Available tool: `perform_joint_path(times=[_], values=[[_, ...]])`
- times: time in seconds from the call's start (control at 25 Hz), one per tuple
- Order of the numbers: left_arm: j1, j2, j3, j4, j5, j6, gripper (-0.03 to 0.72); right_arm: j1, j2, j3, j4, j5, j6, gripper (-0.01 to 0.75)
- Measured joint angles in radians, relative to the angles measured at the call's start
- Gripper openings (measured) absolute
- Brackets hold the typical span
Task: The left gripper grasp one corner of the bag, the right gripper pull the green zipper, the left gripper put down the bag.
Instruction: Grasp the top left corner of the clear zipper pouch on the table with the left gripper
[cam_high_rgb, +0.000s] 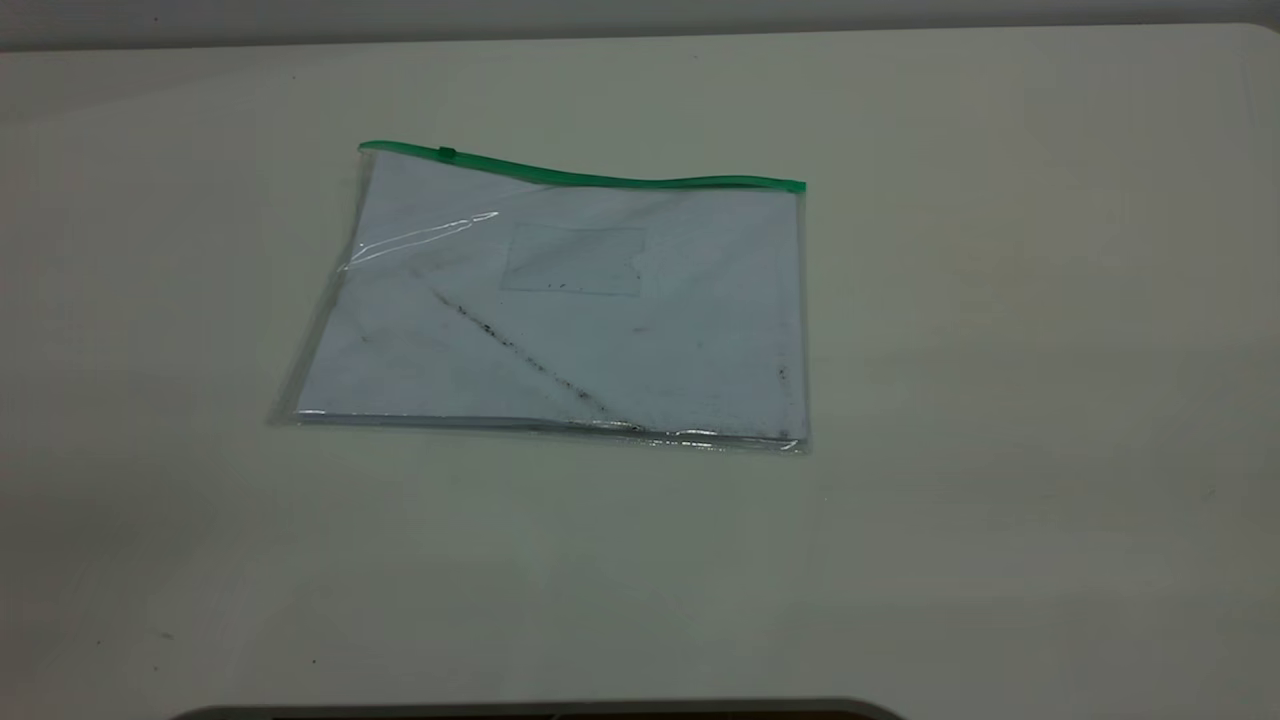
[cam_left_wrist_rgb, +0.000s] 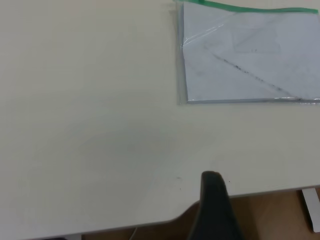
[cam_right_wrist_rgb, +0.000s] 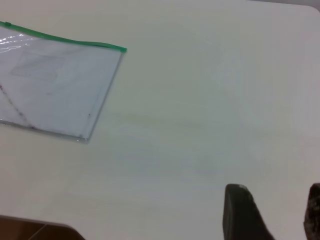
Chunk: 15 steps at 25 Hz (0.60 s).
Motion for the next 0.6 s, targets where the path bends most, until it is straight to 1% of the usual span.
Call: perform_joint_path(times=[0.24,0.36,0.4,0.48,0.6], values=[[0.000,0.000,0.000,0.000,-0.001,0.000,0.587,0.000,0.001,0.000,0.003,-0.005,0.000,0.334],[0.000,0.004,0.000,0.000,-0.002,0.000,0.587,0.000,0.079,0.000,0.030,-0.016,0.000,0.334],[0.000,0.011,0.000,0.000,-0.005,-0.001,0.587,0.000,0.117,-0.002,0.050,-0.036,0.000,0.337],[0.000,0.062,-0.004,0.002,-0.021,-0.002,0.587,0.000,0.216,-0.003,0.122,-0.140,-0.014,0.346],[0.000,0.189,-0.024,0.005,-0.085,0.002,0.587,0.000,0.369,-0.003,0.237,-0.310,-0.104,0.354]])
